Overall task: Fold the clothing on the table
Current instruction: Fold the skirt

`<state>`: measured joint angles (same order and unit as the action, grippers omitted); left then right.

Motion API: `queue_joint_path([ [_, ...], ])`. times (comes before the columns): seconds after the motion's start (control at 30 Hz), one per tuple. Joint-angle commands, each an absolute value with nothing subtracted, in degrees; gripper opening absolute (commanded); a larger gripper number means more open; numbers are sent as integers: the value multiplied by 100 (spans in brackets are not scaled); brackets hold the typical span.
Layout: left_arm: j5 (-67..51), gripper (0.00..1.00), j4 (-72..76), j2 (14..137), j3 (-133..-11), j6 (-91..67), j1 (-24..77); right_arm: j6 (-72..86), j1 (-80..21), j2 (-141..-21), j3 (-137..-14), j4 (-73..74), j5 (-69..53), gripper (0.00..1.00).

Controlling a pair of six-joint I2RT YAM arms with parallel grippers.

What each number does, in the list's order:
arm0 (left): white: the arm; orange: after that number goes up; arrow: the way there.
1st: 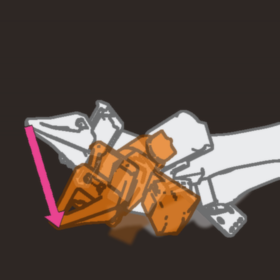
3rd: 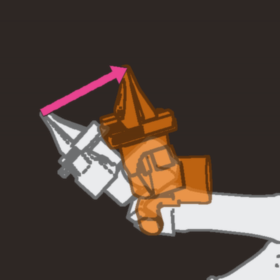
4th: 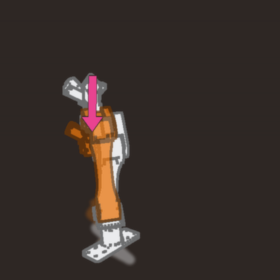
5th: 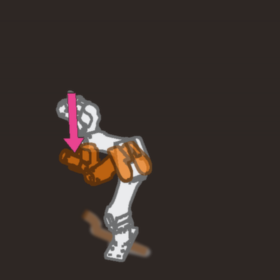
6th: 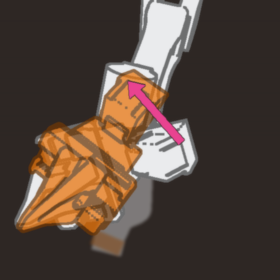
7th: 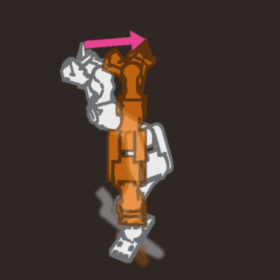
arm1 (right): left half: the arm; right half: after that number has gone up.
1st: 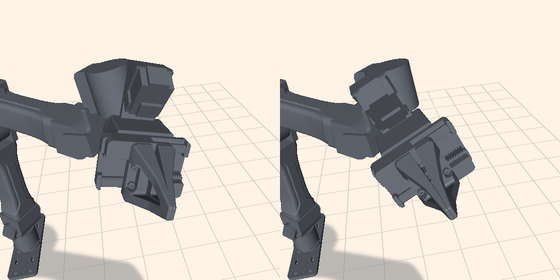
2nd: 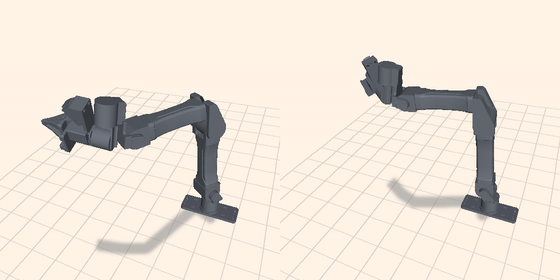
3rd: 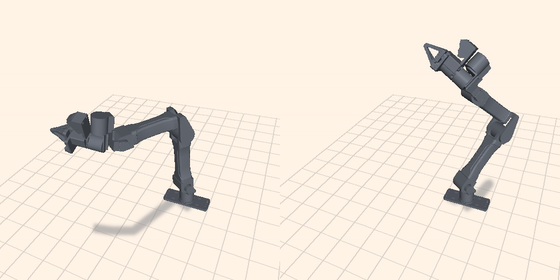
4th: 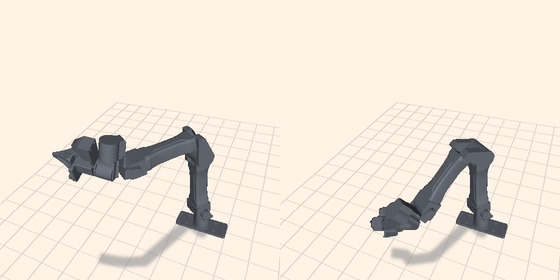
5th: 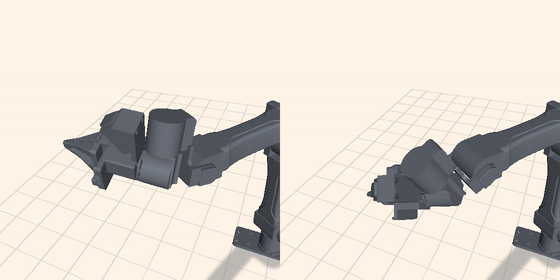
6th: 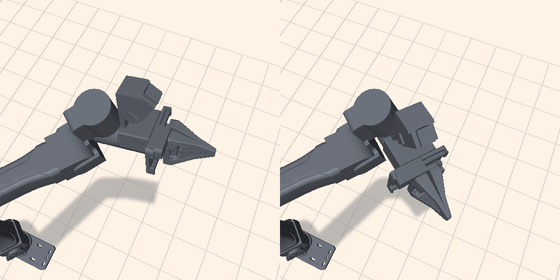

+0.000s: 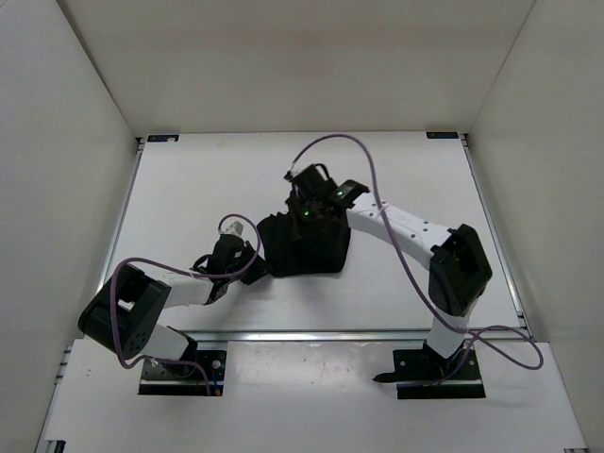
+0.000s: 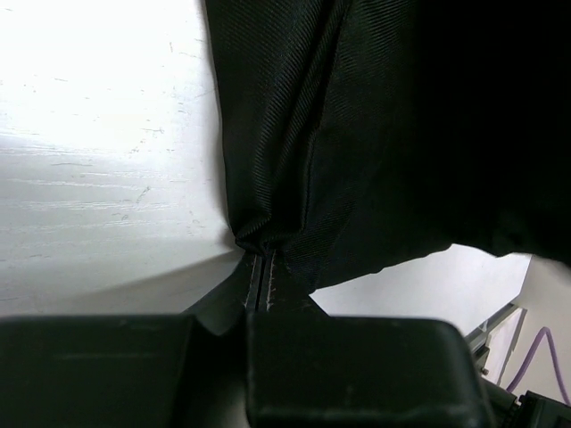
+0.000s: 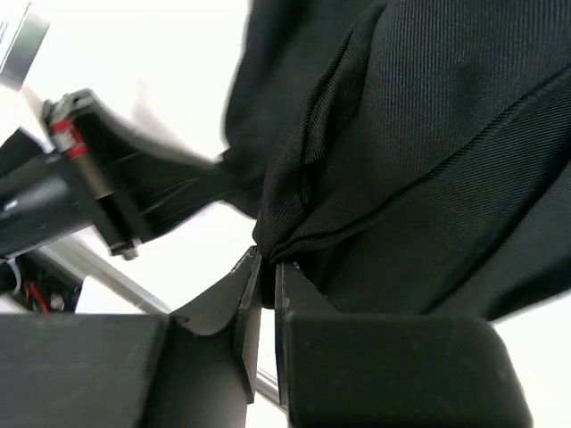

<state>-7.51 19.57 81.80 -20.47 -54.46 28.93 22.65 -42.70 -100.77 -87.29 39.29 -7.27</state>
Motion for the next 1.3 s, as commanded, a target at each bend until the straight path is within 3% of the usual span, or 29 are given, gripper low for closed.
queue_joint_path([
  [0.0, -642, 0, 1854, 8060, -1960, -5352, 2848, 2434, -4639, -10457, -8912, 3631, -879, 0],
  [0.4, -773, 0, 1846, 7840, -1793, -5370, 2804, 2189, -4808, -11311, -8375, 2715, -2424, 0],
  [0.53, -843, 0, 1880, 7699, -1636, -5370, 2638, 1663, -4887, -11470, -8621, 2786, -2794, 17],
  [0.6, -1036, 9, 1890, 7646, -1591, -5361, 2584, 1504, -4913, -11444, -8797, 2821, -2900, 35],
  [0.67, -1063, 30, 1872, 7515, -1538, -5361, 2540, 1416, -4939, -11225, -8816, 2734, -2822, 43],
  [0.77, -1177, 48, 1767, 7121, -1398, -5414, 2435, 1450, -4887, -10391, -8265, 2008, -2655, 51],
  [0.93, -1195, 51, 1442, 6092, -784, -5668, 2215, 1906, -4422, -8230, -6350, 249, -2470, 63],
  [1.17, -1623, 59, 0, 3965, -782, -5459, 1653, 2179, -3499, -6550, -4985, 158, -2530, 64],
  [1.2, -1817, 75, -339, 3833, -887, -5301, 1487, 2206, -3272, -6409, -4748, 193, -2644, 64],
  [1.23, -2254, 99, -552, 3876, -1044, -5047, 1311, 2302, -3009, -6207, -4485, 246, -2698, 64],
  [1.27, -2676, 98, -771, 4024, -1229, -4906, 1240, 2294, -2797, -6005, -4265, 324, -2811, 64],
])
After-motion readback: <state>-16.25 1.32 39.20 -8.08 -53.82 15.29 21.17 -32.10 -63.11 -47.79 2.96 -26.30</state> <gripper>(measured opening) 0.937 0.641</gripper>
